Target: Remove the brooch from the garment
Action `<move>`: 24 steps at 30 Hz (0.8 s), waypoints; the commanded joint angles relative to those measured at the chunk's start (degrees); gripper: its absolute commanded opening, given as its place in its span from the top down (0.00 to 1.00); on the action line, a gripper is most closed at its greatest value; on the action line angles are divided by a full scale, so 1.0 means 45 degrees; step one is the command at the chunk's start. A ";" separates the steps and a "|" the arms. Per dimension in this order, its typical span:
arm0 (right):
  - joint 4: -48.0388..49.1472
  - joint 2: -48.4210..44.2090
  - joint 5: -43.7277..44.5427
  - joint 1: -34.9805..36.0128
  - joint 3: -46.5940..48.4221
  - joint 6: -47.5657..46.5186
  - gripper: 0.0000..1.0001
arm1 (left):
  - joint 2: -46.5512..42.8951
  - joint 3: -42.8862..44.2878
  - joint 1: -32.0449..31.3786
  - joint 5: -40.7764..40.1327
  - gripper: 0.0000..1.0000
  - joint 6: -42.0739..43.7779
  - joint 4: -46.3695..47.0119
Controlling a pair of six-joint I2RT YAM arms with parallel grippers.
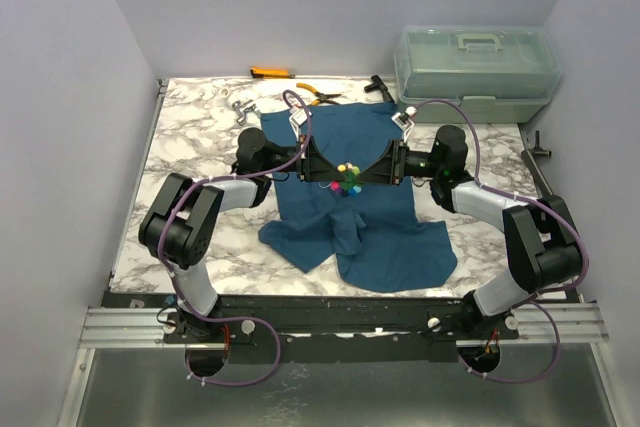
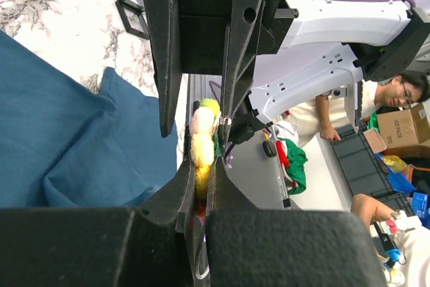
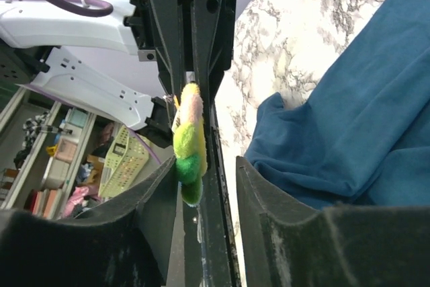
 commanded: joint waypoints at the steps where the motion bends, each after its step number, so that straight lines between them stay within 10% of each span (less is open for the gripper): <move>1: 0.1160 0.0281 -0.0429 0.0055 -0.0122 0.0648 0.61 | 0.0265 0.0221 -0.0155 0.0121 1.00 -0.0151 0.0723; 9: 0.0851 -0.0080 -0.0319 0.0090 -0.0143 0.0266 0.98 | 0.0478 0.0251 -0.0185 0.0133 0.91 -0.0223 0.0688; 15: -0.1569 -0.0741 -0.0004 0.0091 0.0226 -0.1626 0.99 | 0.0552 0.0241 -0.0055 0.0023 0.52 -0.0057 0.0318; 22: -0.5249 -0.1527 0.0441 -0.0076 0.0852 -0.4349 0.99 | 0.0649 0.0080 0.0610 -0.0197 0.36 -0.0087 -0.0132; 24: -0.6957 -0.1721 0.0690 -0.0190 0.1290 -0.5658 1.00 | 0.0650 -0.0025 0.0854 -0.0235 0.15 -0.0020 -0.0240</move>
